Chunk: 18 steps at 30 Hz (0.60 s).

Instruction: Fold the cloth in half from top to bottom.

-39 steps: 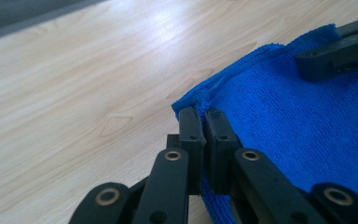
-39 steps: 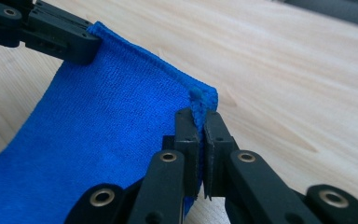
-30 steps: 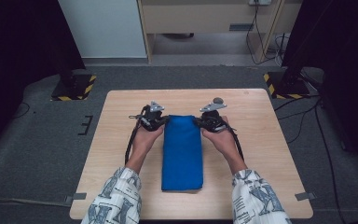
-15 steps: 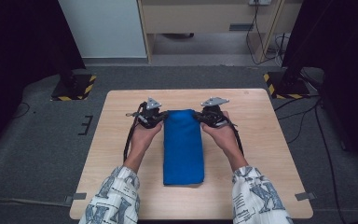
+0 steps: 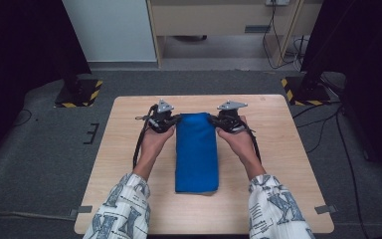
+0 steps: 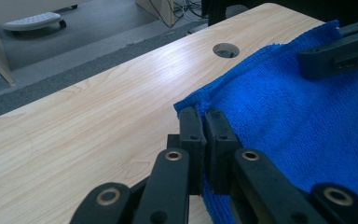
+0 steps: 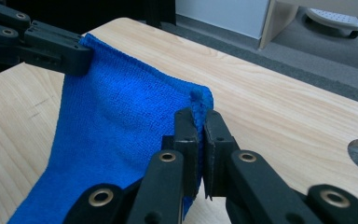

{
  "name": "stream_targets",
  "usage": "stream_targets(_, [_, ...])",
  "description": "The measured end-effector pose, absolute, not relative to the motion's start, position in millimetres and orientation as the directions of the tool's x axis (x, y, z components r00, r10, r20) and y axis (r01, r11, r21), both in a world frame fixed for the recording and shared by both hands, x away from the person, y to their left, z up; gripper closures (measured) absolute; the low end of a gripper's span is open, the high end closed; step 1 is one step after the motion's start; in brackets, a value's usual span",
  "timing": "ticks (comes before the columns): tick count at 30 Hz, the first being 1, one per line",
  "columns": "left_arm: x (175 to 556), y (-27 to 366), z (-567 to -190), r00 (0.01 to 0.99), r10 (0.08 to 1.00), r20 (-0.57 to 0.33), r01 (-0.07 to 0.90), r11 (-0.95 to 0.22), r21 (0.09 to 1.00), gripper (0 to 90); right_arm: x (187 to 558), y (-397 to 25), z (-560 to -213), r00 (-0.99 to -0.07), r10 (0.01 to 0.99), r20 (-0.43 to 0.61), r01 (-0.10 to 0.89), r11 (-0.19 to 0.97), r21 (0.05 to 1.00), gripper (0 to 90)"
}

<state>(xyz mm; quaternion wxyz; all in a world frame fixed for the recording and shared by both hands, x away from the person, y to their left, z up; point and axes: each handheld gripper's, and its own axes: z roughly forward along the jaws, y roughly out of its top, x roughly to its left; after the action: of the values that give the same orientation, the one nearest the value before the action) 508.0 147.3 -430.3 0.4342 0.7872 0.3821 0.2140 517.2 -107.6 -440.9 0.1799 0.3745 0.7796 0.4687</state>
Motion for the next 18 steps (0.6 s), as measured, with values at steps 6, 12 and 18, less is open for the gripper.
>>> stream_targets(6, [511.1,147.8,-424.9,0.612,0.791,0.009,0.409,-0.327,0.852,87.0,519.7,-109.2,-436.5,-0.646,0.759,0.083,0.411,0.254,0.875,86.3])
stream_targets(12, [511.5,146.6,-422.0,0.617,0.786,0.020,0.407,-0.341,0.848,87.1,519.8,-109.7,-435.4,-0.650,0.756,0.082,0.405,0.252,0.879,86.3])
stream_targets(18, [509.7,145.0,-426.5,0.623,0.782,0.025,0.409,-0.353,0.841,87.1,518.0,-110.4,-442.3,-0.652,0.753,0.085,0.410,0.257,0.875,86.2])
